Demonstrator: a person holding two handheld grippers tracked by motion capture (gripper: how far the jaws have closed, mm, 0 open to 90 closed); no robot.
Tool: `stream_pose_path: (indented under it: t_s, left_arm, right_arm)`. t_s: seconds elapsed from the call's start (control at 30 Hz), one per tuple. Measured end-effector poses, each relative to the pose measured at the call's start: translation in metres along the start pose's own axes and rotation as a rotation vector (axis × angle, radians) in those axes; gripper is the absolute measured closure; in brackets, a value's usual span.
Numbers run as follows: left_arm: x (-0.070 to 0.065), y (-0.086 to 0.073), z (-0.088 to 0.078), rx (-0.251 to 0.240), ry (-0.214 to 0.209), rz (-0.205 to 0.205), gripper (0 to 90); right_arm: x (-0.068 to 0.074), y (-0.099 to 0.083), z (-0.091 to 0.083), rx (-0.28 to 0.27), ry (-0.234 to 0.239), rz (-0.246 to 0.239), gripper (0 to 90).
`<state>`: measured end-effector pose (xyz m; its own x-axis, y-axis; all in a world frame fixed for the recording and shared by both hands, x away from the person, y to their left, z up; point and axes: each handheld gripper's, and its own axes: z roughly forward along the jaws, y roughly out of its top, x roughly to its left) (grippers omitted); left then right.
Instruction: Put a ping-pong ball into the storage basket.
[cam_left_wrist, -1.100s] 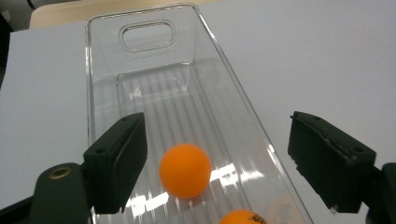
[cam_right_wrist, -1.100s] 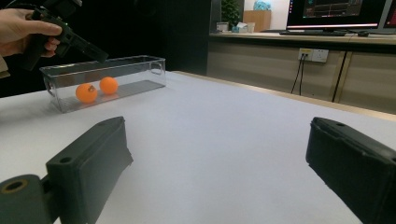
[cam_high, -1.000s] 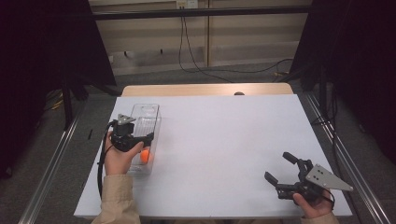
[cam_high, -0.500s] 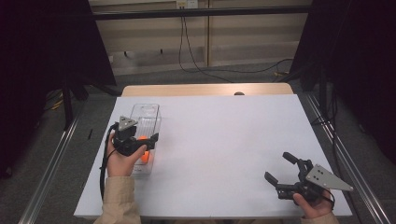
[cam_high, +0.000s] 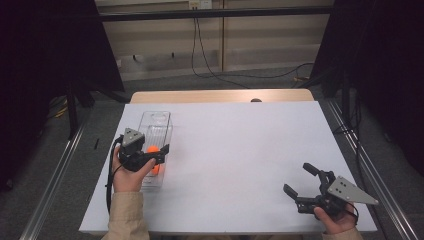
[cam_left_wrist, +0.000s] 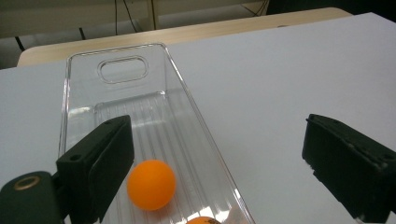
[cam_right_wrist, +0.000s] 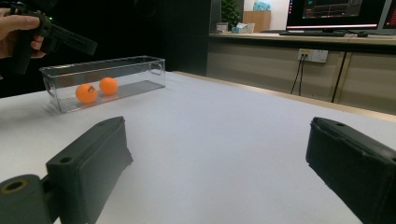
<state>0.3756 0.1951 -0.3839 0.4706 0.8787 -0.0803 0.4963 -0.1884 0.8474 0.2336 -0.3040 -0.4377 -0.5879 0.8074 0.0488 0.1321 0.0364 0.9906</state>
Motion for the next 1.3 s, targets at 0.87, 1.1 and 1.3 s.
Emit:
stream_pose_path:
  t_s: [0.87,1.1,1.3]
  left_arm:
    - [0.002,-0.009,-0.013,-0.080,0.008,-0.020,7.0]
    - [0.002,-0.011,-0.017,-0.098,0.007,-0.016,6.1]
    - [0.001,-0.015,-0.020,-0.118,0.005,-0.019,6.1]
  right_arm:
    - [0.001,0.000,0.000,0.000,0.002,-0.001,5.0]
    - [0.000,0.000,0.000,-0.001,0.001,-0.002,5.0]
    - [0.001,0.000,0.000,0.001,0.002,-0.002,5.0]
